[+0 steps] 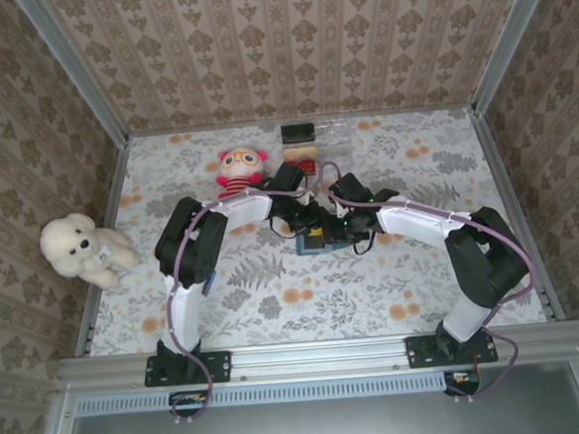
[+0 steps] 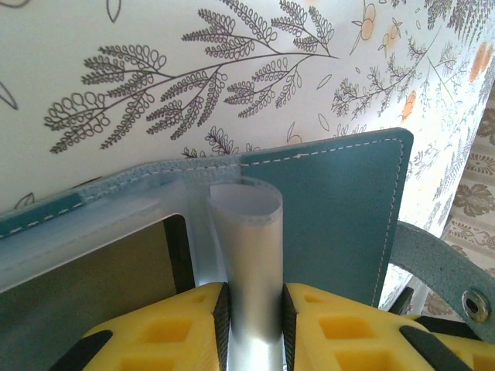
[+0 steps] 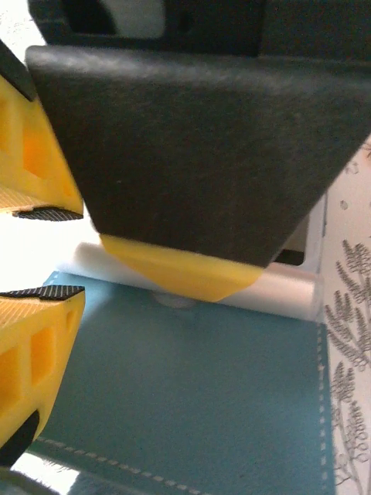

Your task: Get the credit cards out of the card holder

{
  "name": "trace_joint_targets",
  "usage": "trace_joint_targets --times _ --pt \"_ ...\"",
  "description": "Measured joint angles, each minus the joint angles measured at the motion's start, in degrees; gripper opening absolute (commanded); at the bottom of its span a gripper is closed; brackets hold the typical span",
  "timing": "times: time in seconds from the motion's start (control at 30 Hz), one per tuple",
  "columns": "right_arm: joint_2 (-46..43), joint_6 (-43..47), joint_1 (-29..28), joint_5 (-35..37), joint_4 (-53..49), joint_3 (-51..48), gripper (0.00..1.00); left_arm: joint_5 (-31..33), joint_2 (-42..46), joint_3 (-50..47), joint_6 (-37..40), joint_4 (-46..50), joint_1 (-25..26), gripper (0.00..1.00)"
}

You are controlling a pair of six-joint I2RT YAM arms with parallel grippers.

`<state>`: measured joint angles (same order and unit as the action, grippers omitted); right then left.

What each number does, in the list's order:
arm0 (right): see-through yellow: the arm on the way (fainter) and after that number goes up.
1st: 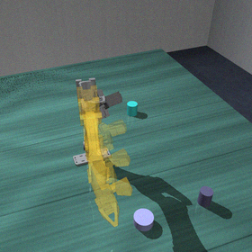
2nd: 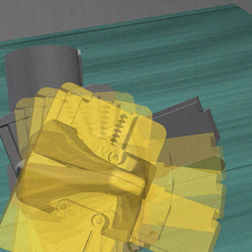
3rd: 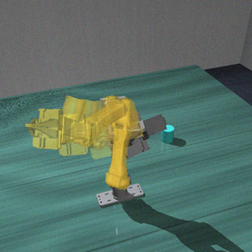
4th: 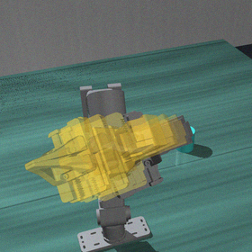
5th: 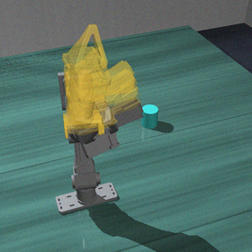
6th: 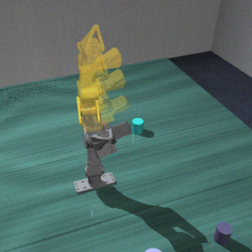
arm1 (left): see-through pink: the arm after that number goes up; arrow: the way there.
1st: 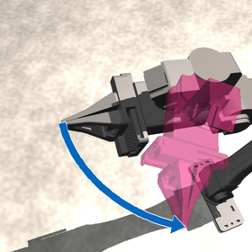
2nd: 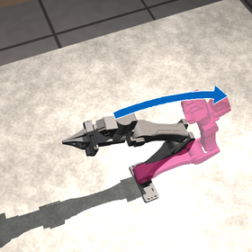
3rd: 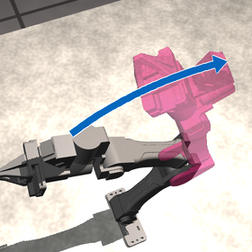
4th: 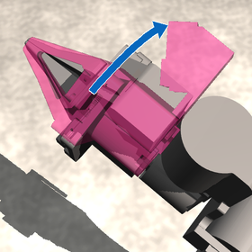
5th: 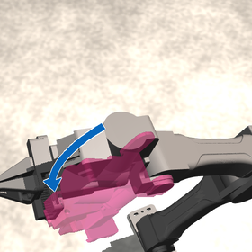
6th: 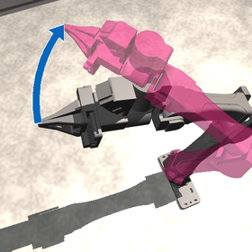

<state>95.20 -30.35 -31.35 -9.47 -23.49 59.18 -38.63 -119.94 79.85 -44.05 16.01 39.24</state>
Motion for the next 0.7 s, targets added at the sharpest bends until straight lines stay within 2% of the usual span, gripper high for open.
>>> trace_joint_targets --times 0.23,0.4,0.53,0.7 --pt "1.90 -0.35 0.00 0.04 3.15 -0.85 0.34 -1.66 0.11 -0.09 -1.86 -1.86 -1.01 0.29" --pt "2.43 -0.74 0.00 1.01 3.76 -2.03 0.30 -2.86 0.90 -0.39 -2.93 -3.37 -1.75 0.31" --pt "2.43 -1.40 0.00 2.23 3.89 -2.43 0.29 -2.47 2.82 -1.64 -3.30 -4.09 -2.54 0.37" --pt "2.43 -2.60 0.11 4.50 4.04 -2.89 0.31 -0.72 4.94 -3.34 -3.34 -4.04 -3.30 0.35"
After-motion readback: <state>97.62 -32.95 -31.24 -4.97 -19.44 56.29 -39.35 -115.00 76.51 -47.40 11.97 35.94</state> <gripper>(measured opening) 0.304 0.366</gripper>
